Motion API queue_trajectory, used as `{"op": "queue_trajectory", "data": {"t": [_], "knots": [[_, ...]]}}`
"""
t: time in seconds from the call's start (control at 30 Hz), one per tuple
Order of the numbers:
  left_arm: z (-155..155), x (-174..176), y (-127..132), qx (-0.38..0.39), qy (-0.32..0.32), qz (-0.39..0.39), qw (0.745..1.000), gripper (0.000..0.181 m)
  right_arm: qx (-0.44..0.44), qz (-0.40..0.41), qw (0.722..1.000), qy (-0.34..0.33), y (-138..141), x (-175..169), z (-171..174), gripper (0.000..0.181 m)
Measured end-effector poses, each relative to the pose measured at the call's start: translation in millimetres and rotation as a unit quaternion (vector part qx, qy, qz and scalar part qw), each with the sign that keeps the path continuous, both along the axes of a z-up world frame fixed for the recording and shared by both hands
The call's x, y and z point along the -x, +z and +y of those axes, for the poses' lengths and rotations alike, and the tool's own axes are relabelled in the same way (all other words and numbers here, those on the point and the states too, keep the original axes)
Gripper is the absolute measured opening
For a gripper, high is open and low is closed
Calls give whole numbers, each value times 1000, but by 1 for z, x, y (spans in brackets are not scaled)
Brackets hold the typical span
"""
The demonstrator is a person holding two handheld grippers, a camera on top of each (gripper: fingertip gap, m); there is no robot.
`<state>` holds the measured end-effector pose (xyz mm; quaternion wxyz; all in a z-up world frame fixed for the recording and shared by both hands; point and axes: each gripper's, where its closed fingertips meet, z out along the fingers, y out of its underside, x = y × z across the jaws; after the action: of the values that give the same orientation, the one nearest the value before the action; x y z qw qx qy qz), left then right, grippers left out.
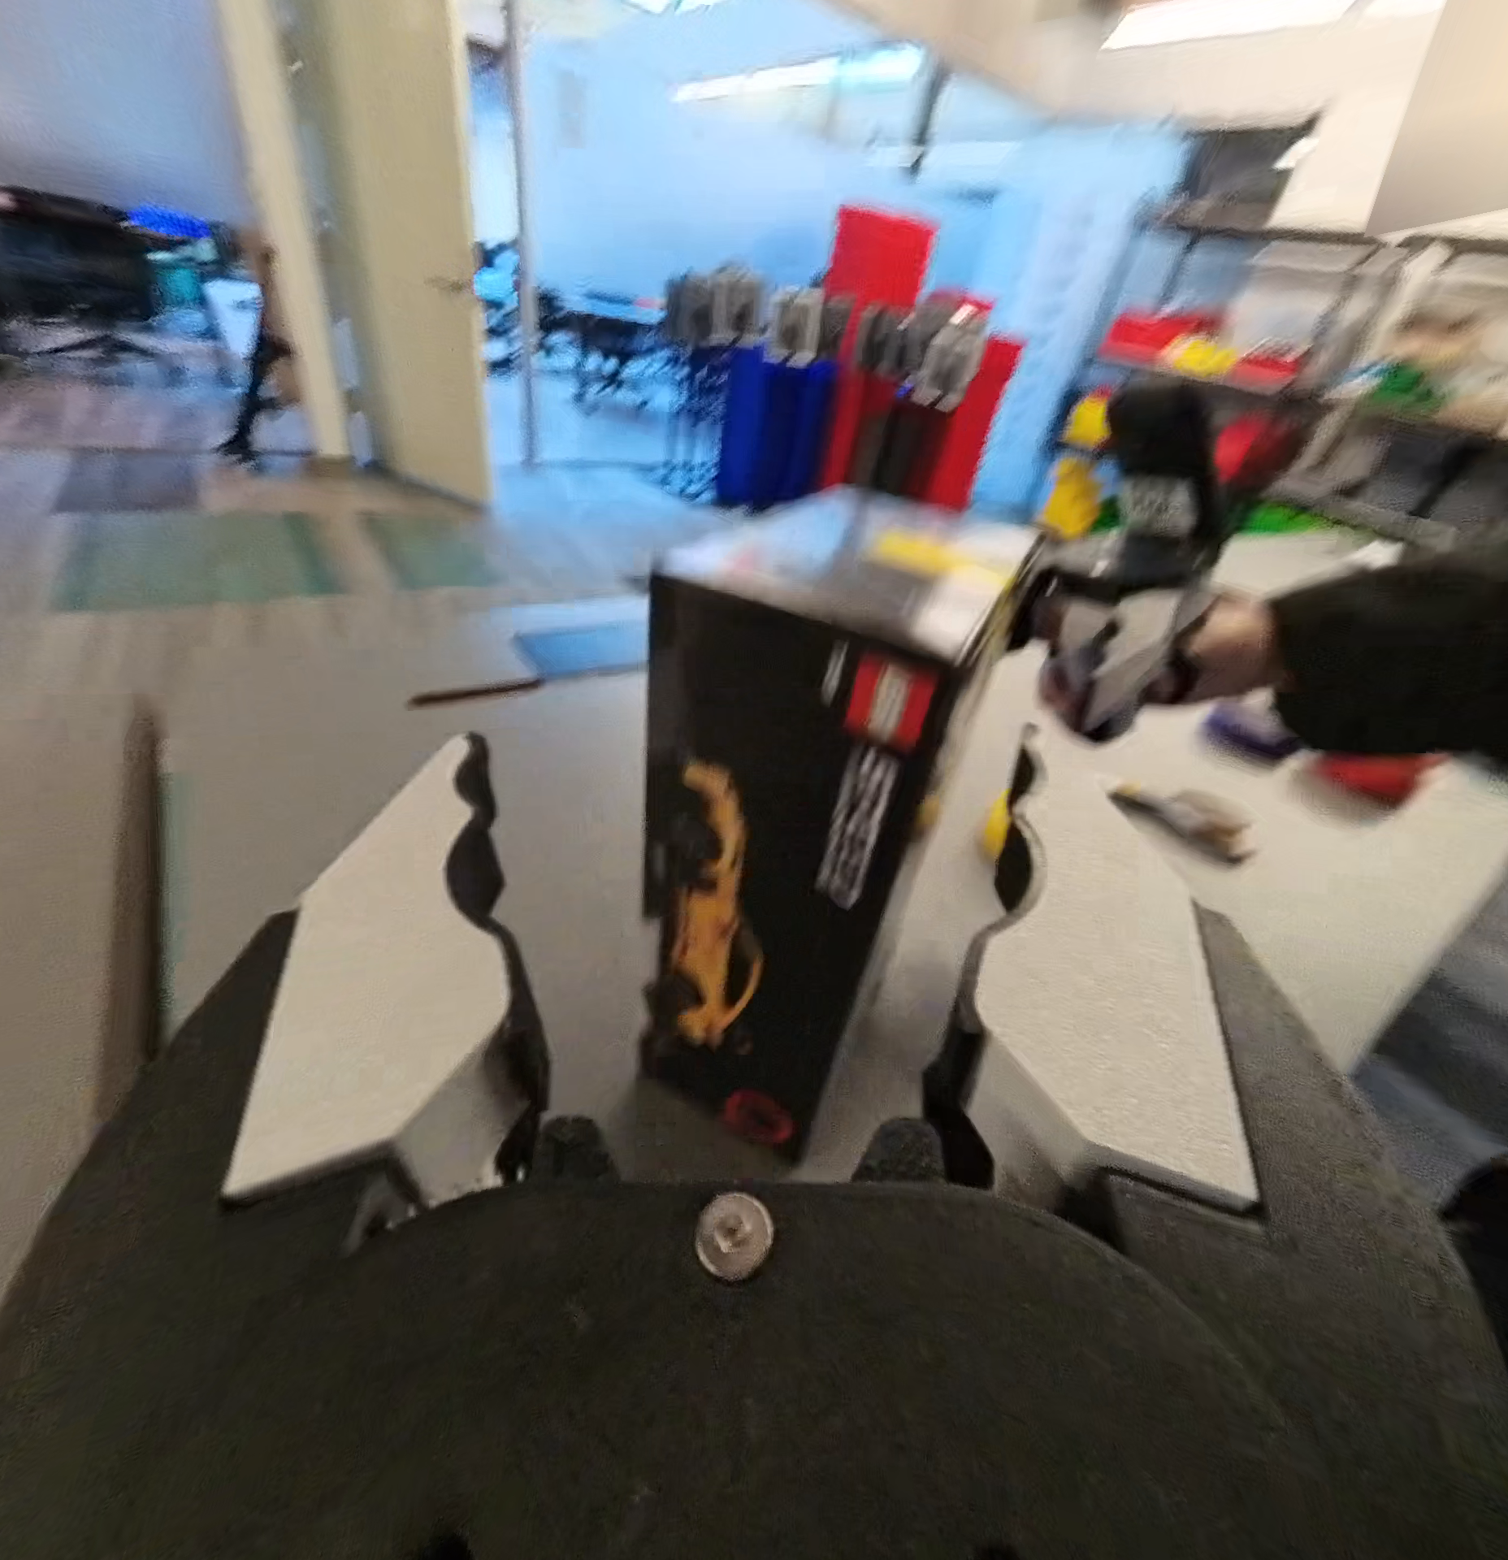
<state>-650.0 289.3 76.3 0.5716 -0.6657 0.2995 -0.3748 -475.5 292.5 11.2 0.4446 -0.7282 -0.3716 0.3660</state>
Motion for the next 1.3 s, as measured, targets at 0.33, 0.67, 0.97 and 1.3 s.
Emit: {"op": "queue_trajectory", "data": {"t": [0.33,0.67,0.97,1.3], "knots": [[23,-72,-125,78,23,65,995,123,-2,6,986,167,-45,72,16,118],[-37,9,-21,154,176,-22,972,121,2,130,960,249,99,177,-29,117],[-170,262,56,125,405,3,906,121,19,124,868,480,164,427,-158,117],[-314,573,98,125,534,36,835,121,45,157,786,597,199,738,-295,117]]}}
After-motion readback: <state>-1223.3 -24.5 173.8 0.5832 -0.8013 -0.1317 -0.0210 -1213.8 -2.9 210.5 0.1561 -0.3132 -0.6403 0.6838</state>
